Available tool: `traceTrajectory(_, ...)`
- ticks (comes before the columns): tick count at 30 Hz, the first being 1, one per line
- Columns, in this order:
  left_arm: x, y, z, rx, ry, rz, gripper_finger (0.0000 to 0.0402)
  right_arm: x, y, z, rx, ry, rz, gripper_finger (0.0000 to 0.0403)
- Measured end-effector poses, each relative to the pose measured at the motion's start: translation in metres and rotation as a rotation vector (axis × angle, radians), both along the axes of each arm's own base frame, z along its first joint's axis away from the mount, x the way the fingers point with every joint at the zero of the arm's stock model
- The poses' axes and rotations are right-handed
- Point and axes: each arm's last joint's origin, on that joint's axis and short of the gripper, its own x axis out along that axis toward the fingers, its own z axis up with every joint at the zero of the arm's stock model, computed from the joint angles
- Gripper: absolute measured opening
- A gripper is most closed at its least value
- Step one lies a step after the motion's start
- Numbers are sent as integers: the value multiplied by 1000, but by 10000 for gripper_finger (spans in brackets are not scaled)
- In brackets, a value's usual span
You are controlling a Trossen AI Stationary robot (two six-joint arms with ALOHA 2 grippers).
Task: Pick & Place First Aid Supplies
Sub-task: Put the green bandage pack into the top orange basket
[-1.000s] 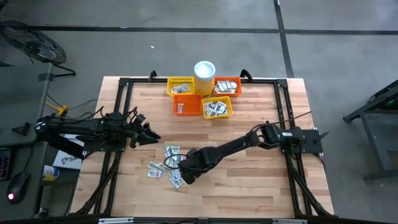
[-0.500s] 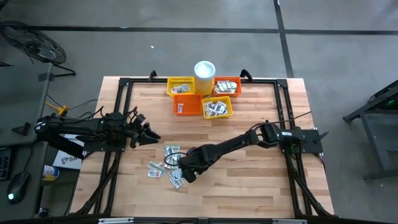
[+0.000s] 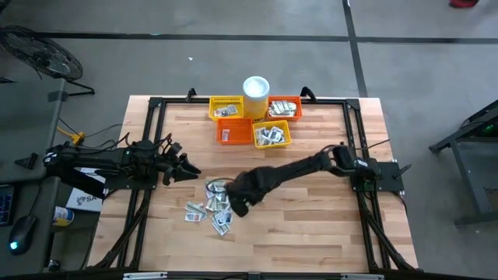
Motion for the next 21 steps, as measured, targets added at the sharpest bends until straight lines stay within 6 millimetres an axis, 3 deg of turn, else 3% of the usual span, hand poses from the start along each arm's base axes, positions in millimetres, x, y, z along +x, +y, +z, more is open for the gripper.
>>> traceTrajectory(5,0,0,0,0,0,0,191,-17,-21,22,-64,99,20,0)
traceTrajectory(10,0,0,0,0,0,1,191,-41,-56,52,-158,236,88,0)
traceTrajectory(21,0,0,0,0,0,0,191,-75,-161,102,-203,273,263,0)
